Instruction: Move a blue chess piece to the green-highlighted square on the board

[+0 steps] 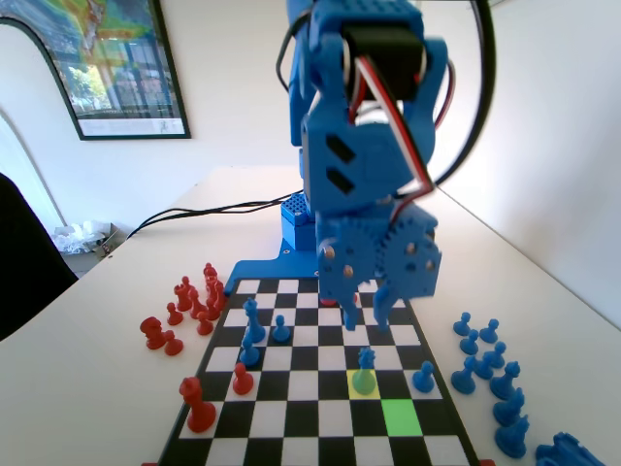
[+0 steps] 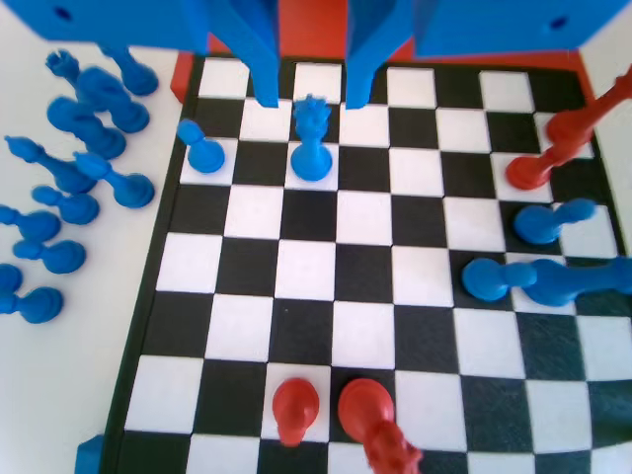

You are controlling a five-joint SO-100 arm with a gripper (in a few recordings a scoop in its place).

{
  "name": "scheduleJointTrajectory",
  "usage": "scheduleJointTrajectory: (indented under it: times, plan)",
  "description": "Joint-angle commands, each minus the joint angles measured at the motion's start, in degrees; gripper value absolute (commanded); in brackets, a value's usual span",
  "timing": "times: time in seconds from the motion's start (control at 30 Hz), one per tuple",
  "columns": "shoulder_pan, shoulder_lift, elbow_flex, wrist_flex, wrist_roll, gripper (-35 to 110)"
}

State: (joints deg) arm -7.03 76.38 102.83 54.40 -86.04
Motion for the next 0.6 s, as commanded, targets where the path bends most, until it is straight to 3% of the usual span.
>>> scheduleJointTrajectory:
  times: [0.0, 0.57]
  plan:
    - [-1.23, 0.35, -2.37, 0.00, 0.35, 10]
    - [-0.70, -2.29, -2.46, -3.52, -0.70, 11]
